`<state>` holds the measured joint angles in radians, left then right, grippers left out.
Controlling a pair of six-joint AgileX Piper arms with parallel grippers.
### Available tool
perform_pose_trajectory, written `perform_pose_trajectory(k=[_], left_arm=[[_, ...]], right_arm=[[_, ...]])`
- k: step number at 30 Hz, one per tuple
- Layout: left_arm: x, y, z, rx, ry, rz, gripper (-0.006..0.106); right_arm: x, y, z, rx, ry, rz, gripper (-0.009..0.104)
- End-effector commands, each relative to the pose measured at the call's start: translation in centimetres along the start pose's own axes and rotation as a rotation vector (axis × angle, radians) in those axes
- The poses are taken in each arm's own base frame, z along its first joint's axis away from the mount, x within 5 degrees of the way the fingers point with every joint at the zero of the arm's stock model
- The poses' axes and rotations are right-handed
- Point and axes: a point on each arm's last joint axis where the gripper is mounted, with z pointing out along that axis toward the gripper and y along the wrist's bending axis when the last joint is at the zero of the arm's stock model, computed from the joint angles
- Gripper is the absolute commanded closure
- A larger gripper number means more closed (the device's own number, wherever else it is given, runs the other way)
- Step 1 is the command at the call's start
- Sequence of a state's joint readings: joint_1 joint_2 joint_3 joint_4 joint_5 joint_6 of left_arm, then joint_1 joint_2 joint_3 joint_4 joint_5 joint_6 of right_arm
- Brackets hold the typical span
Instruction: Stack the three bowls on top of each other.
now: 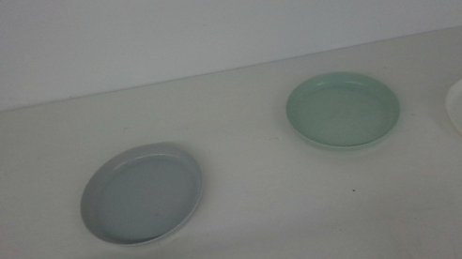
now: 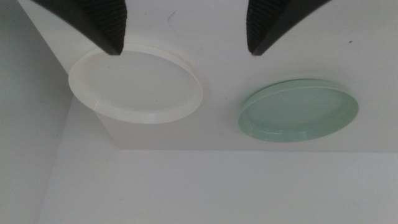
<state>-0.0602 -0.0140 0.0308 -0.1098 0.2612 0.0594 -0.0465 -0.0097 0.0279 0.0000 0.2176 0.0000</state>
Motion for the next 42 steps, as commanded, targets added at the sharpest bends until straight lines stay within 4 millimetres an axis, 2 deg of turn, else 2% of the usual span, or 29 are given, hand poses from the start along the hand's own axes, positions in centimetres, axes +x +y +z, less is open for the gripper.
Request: perform_pose_trajectory(k=[1,6,11,16,20,24,29,36,40,42], left_arm=[[-0.9,0.0,-0.2,-0.003,-0.095,-0.016,-0.002],[-0.9,0.0,-0.2,-0.003,-0.095,-0.016,-0.002],[-0.9,0.0,-0.2,-0.003,-0.095,-0.016,-0.002],[-0.9,0.0,-0.2,-0.003,-0.095,-0.016,-0.002],[-0.9,0.0,-0.2,-0.003,-0.095,-0.016,-0.002],[-0.9,0.0,-0.2,-0.003,-0.095,-0.016,-0.002],[-0.9,0.0,-0.2,-0.003,-0.095,-0.016,-0.002],[-0.9,0.0,-0.2,-0.003,-0.095,-0.016,-0.002],[-0.9,0.0,-0.2,-0.003,-0.095,-0.016,-0.002],[-0.9,0.0,-0.2,-0.003,-0.095,-0.016,-0.002]], right_arm=[[-2.2,0.0,-0.6,-0.001,-0.133,-0.006,0.046],[-4.5,0.0,-1.3,-0.001,-0.111,-0.006,0.046],[-7.6,0.1,-1.7,-0.015,-0.004,0.025,0.046],[-10.9,0.3,-0.9,-0.033,0.131,0.057,0.046],[-14.6,0.3,0.8,-0.032,0.158,0.037,0.046],[-17.9,0.6,3.7,-0.053,0.265,0.086,0.046],[-21.3,0.8,8.6,-0.072,0.339,0.119,0.046],[-22.3,0.9,16.9,-0.082,0.428,0.089,0.046],[-22.0,1.4,22.2,-0.137,0.557,0.094,0.046],[-21.0,1.7,25.3,-0.165,0.645,0.11,0.046]])
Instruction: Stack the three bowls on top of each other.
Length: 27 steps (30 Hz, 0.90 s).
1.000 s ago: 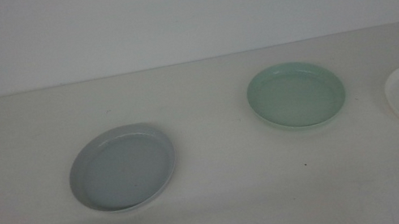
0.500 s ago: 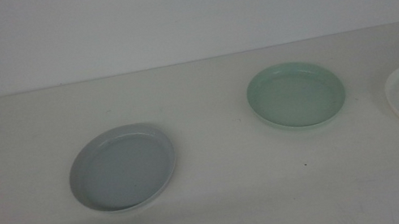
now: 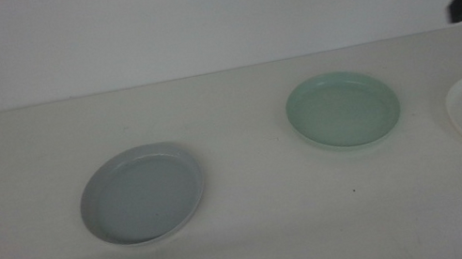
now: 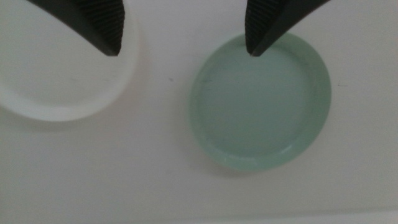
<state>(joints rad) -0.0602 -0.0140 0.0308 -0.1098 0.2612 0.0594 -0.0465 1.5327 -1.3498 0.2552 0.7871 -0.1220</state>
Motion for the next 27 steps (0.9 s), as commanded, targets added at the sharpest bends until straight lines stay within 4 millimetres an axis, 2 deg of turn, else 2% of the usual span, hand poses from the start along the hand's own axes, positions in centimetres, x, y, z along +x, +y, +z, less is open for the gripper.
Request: perform_pose_trajectory(k=[1,7,11,15,19,27], left_arm=[[-0.9,0.0,-0.2,-0.003,-0.095,-0.016,-0.002],[-0.9,0.0,-0.2,-0.003,-0.095,-0.016,-0.002],[-0.9,0.0,-0.2,-0.003,-0.095,-0.016,-0.002],[-0.9,0.0,-0.2,-0.003,-0.095,-0.016,-0.002],[-0.9,0.0,-0.2,-0.003,-0.095,-0.016,-0.002],[-0.9,0.0,-0.2,-0.003,-0.095,-0.016,-0.002]], right_arm=[[-2.5,0.3,1.4,-0.037,-0.015,-0.004,0.046],[-5.6,-0.1,8.3,-0.063,0.08,-0.005,0.046],[-5.9,0.7,12.8,-0.085,0.154,-0.023,0.046],[-5.1,1.6,16.5,-0.094,0.204,-0.044,0.046],[-3.9,1.5,18.8,-0.081,0.253,-0.045,0.046],[-3.1,0.9,20.0,-0.013,0.287,-0.053,0.046]])
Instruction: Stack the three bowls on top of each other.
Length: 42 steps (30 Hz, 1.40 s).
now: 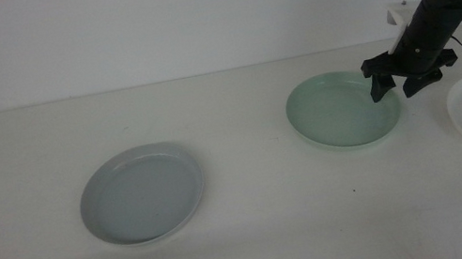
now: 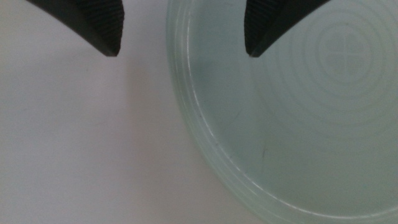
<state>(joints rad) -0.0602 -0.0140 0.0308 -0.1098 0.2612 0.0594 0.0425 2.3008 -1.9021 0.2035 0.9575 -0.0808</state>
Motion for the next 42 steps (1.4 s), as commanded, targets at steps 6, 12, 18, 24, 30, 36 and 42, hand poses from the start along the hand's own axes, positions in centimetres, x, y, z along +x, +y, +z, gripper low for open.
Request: perform_pose_trajectory(k=[6,12,18,24,30,36,42], left_arm=[[-0.9,0.0,-0.2,-0.003,-0.095,-0.016,-0.002],[-0.9,0.0,-0.2,-0.003,-0.095,-0.016,-0.002],[-0.9,0.0,-0.2,-0.003,-0.095,-0.016,-0.002],[-0.9,0.0,-0.2,-0.003,-0.095,-0.016,-0.002],[-0.9,0.0,-0.2,-0.003,-0.095,-0.016,-0.002],[-0.9,0.0,-0.2,-0.003,-0.095,-0.016,-0.002],[-0.9,0.0,-0.2,-0.003,-0.095,-0.016,-0.002]], right_arm=[[-1.3,0.5,-2.2,0.006,-0.094,-0.02,0.057],[-1.3,1.0,-3.3,-0.03,-0.097,0.009,0.096],[0.9,3.6,-8.5,-0.062,-0.166,-0.033,0.096],[8.3,6.8,-13.0,-0.132,-0.235,-0.047,0.096],[14.6,8.8,-13.4,-0.165,-0.215,-0.067,0.096],[18.3,11.0,-11.1,-0.183,-0.17,-0.101,0.096],[19.6,12.6,-9.3,-0.197,-0.176,-0.1,0.096]])
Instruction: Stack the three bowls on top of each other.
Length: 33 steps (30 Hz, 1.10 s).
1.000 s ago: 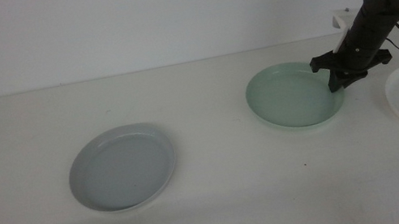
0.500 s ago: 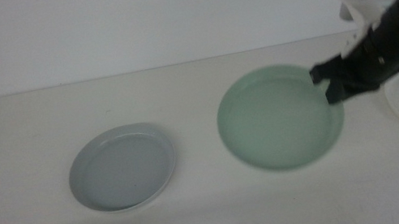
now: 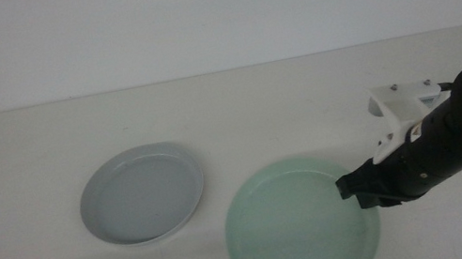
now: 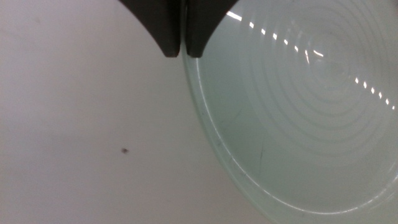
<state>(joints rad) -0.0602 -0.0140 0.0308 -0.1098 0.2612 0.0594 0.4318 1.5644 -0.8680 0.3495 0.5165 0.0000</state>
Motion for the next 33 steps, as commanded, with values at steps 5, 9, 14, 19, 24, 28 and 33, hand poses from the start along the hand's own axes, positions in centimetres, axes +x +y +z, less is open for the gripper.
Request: perform_pose_trajectory(k=[5,9,14,19,24,28,33], left_arm=[[-0.9,0.0,-0.2,-0.003,-0.095,-0.016,-0.002],[-0.9,0.0,-0.2,-0.003,-0.095,-0.016,-0.002],[-0.9,0.0,-0.2,-0.003,-0.095,-0.016,-0.002],[-0.9,0.0,-0.2,-0.003,-0.095,-0.016,-0.002],[-0.9,0.0,-0.2,-0.003,-0.095,-0.016,-0.002],[-0.9,0.0,-0.2,-0.003,-0.095,-0.016,-0.002],[-0.9,0.0,-0.2,-0.003,-0.095,-0.016,-0.002]], right_arm=[[-1.0,1.0,1.0,-0.025,-0.085,0.026,0.096],[-0.8,0.8,2.5,-0.019,-0.053,0.052,0.096],[-0.5,0.5,3.7,-0.007,-0.018,0.061,0.096],[-0.5,0.5,3.7,-0.006,-0.021,0.054,0.096],[-0.6,0.5,3.9,-0.012,-0.028,0.042,0.096],[-0.5,0.6,4.2,-0.024,-0.022,0.039,0.096],[-0.4,1.4,4.3,-0.038,-0.035,0.004,0.096]])
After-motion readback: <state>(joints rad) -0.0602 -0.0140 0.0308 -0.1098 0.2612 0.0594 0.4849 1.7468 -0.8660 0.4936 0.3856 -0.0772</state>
